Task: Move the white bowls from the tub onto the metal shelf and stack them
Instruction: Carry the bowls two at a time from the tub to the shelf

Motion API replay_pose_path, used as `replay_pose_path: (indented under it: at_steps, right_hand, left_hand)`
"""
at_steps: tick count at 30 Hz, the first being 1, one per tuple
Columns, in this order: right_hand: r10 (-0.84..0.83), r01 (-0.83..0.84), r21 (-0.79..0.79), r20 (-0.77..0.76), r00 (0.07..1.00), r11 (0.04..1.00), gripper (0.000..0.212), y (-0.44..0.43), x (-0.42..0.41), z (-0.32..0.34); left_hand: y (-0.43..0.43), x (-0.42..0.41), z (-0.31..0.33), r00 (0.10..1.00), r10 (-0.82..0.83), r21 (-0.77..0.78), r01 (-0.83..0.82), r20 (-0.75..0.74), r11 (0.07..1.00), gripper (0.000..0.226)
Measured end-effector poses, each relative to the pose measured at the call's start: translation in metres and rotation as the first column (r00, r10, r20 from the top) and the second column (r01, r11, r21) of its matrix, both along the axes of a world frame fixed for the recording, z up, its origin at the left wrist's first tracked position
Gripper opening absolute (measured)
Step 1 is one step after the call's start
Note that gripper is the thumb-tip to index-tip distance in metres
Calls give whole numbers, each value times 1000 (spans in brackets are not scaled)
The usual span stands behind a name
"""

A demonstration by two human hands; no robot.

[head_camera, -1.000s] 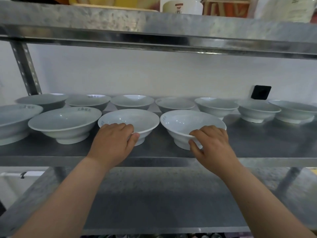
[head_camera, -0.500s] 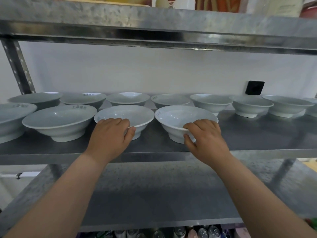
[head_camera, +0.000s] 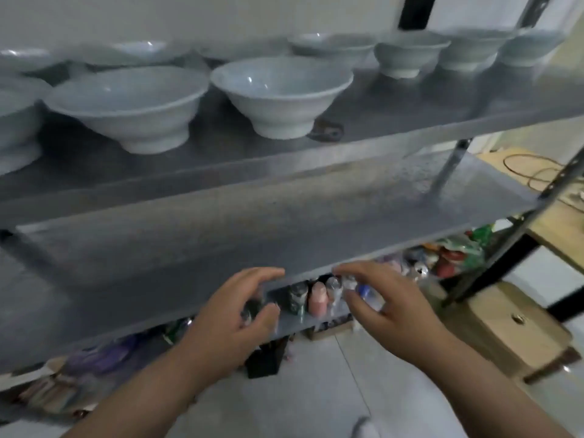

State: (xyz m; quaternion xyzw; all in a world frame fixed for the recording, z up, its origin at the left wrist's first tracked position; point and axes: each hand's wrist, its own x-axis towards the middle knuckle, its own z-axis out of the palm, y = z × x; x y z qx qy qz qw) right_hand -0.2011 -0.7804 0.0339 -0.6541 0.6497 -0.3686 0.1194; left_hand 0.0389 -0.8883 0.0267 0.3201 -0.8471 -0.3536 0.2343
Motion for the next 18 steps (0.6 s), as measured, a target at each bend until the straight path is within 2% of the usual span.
replay_pose_path:
  at_steps: [3, 8, 13, 18]
  right_hand:
    - [-225, 173, 213, 256, 940, 962, 25, 65, 6, -56]
    - [-537, 329, 492, 376, 755, 806, 24, 176, 13, -100]
    - [-731, 420, 617, 423, 536, 665, 22, 264, 13, -116]
    - [-809, 463, 665, 451, 377, 586, 22, 321, 0, -126]
  left_hand:
    - [37, -10, -60, 996, -85, 262, 76, 24, 962, 40]
    - [86, -39, -119, 966, -255, 505, 201, 39, 839, 41]
    - [116, -92, -124, 899, -435, 536, 338, 60, 773, 39]
    - [141, -155, -110, 827, -550, 548, 406, 122, 732, 40]
